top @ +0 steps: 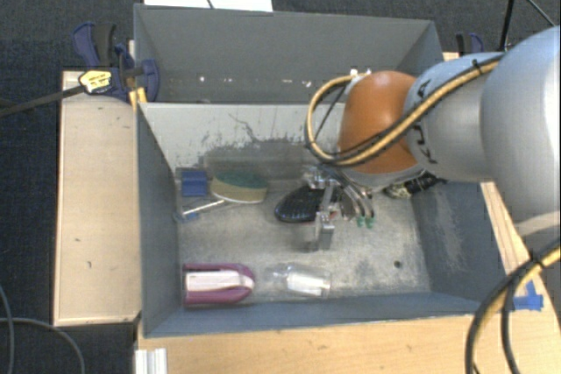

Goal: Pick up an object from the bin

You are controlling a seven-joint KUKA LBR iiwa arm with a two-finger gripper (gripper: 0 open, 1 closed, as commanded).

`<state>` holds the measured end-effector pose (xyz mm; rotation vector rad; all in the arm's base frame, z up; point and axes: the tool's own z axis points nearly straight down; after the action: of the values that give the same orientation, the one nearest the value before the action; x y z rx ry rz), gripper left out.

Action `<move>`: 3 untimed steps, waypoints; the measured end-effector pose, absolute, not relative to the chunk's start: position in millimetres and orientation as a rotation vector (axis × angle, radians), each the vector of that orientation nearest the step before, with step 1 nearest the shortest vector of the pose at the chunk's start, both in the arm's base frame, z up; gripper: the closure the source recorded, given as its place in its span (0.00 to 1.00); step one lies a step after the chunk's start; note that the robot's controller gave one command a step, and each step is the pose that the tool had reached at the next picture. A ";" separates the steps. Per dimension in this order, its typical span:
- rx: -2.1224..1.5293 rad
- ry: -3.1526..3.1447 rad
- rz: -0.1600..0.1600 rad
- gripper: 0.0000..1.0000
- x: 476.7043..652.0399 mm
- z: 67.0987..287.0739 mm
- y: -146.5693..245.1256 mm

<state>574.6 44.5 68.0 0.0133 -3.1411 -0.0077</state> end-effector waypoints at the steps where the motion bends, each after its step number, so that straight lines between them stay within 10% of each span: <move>1: -0.040 -3.148 -0.003 0.00 567.5 102.4 51.9; 2: -0.287 -3.136 -0.003 0.00 565.9 115.3 49.7; 3: -0.394 -3.115 -0.001 0.00 567.3 68.0 49.5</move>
Offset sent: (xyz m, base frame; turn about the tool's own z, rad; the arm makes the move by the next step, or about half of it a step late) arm -0.0082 0.0062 0.0320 0.0358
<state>567.3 49.5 68.0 -0.3941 -3.1146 -0.0008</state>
